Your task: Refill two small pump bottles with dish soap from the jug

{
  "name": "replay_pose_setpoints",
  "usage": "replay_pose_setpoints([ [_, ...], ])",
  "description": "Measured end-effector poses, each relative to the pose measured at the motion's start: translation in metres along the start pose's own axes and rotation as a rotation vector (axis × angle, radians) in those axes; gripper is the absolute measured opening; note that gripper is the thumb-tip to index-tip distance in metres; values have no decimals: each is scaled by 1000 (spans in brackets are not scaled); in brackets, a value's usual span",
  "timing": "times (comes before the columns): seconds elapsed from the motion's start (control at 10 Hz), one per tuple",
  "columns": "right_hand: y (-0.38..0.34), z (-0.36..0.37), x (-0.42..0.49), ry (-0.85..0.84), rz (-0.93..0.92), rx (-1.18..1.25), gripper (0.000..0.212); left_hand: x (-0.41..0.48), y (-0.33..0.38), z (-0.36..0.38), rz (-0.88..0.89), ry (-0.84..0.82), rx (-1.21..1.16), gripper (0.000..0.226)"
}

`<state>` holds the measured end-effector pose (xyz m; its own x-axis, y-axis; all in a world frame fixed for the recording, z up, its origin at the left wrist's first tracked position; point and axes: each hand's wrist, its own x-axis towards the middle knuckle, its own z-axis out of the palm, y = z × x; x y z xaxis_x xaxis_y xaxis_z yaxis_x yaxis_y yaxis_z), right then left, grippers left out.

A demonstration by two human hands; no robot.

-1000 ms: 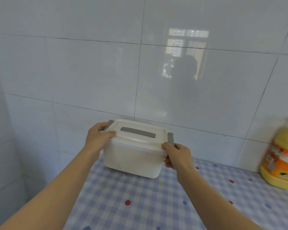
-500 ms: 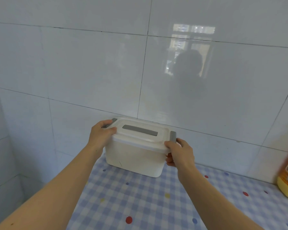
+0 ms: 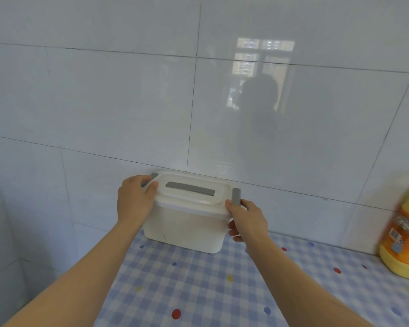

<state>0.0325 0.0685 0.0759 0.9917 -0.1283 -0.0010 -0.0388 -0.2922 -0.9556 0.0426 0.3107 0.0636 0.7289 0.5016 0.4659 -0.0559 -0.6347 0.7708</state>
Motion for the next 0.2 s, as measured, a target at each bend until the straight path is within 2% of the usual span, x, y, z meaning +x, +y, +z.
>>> replay_pose_setpoints([
  [0.1, 1, -5, -5, -50, 27, -147, 51, -8, 3, 0, 69, 28, 81, 36],
  [0.2, 0, -17, -14, -36, 55, -137, 48, -20, 23, -2, 130, 12, 120, 38],
])
